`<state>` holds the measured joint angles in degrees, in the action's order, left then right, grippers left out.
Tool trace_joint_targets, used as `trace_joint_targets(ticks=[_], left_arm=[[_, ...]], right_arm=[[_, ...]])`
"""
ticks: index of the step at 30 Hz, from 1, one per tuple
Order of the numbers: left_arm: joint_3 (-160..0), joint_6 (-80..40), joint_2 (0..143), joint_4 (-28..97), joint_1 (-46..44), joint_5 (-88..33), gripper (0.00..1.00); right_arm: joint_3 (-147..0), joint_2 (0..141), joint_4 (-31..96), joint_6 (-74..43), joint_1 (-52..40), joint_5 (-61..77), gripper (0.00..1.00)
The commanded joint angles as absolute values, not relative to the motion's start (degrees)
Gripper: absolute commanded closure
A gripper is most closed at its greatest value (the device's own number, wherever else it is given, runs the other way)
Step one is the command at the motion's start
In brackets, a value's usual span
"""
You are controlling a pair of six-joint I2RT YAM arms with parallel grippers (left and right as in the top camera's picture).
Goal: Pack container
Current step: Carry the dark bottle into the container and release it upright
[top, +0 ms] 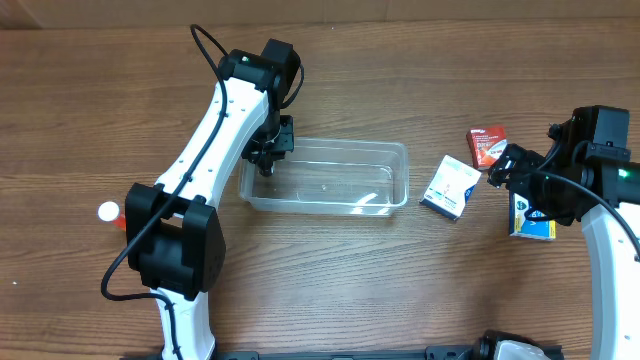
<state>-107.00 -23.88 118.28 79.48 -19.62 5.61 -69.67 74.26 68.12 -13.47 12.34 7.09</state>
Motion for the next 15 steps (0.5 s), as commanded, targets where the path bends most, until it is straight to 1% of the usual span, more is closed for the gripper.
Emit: trace_joint_targets(ticks=[1,7,8,9,10,11,12,15], left_arm=[[-108.01,-26.00,119.24,79.15,-19.40,6.87,0.96],[-108.01,-25.93,122.41,77.87,-19.40,7.70,0.95],[-108.01,-25.96,122.98,77.91,-19.40,7.66,0.94],[-108.01,-25.89,123.37,78.04,-19.40,7.66,0.91],[-108.01,-25.80,123.57,78.19,-19.40,7.66,0.85],[-108.01,-25.76,123.68,78.26,-19.40,7.68,0.75],[-108.01,-25.74,123.68,78.24,-19.40,7.68,0.67],[-108.01,-25.71,123.68,78.24,-19.40,7.68,0.50]], right_arm=[[-70.46,73.76,67.81,-13.34,12.40,7.25,0.00],[-70.46,73.76,67.85,-13.34,12.40,7.25,0.00],[-70.46,73.76,67.85,-13.34,12.40,7.25,0.00],[-70.46,73.76,67.83,-13.32,12.40,7.25,0.00],[-70.46,73.76,67.83,-13.32,12.40,7.25,0.00],[-70.46,73.76,67.81,-13.34,12.40,7.25,0.00],[-70.46,73.73,67.81,-13.34,12.40,7.22,0.00],[-70.46,73.76,67.81,-13.32,12.40,7.22,0.00]])
